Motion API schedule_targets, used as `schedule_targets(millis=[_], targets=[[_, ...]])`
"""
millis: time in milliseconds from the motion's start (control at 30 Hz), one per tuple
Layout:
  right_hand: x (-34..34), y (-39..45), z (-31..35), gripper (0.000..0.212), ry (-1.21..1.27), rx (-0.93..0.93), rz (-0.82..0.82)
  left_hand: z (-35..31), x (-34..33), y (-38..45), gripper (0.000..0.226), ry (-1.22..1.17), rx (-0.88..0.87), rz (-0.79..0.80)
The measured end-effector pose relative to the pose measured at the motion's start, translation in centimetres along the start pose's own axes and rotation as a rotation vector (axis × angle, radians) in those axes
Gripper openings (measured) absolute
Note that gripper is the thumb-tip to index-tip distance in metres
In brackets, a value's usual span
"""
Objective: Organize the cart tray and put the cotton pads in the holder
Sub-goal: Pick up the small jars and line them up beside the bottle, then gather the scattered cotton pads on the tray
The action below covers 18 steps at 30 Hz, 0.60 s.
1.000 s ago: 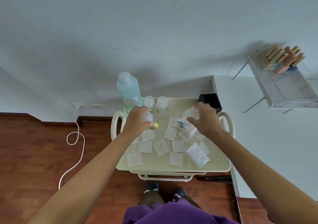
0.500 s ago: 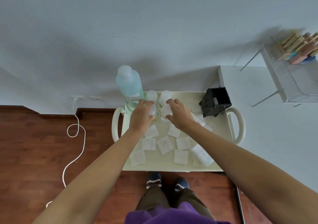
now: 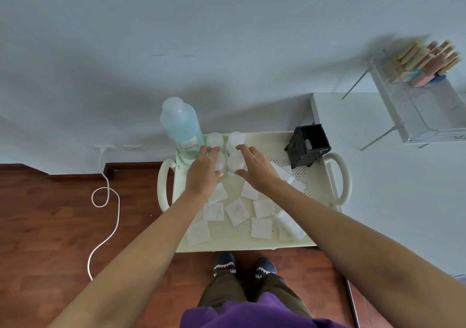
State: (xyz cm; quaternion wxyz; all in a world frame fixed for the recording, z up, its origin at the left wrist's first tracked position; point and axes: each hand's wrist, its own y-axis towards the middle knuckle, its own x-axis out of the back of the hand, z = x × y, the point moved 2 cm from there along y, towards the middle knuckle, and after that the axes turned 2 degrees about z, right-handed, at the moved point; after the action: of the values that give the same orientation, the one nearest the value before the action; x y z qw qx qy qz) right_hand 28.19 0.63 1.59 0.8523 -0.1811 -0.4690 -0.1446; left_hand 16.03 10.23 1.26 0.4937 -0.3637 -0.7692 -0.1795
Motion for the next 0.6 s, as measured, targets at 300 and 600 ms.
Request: schedule_targets(millis=[300, 600], targets=[[2.7, -5.6, -6.6, 0.033, 0.099, -0.140, -0.114, -5.5, -0.2, -0.9, 0.058, 0.151, -0.486, -0.123], [-0.1, -14.1, -12.7, 0.056, 0.060, -0.417, 0.076, -9.9, -7.4, 0.8, 0.065, 0.302, -0.731, 0.284]])
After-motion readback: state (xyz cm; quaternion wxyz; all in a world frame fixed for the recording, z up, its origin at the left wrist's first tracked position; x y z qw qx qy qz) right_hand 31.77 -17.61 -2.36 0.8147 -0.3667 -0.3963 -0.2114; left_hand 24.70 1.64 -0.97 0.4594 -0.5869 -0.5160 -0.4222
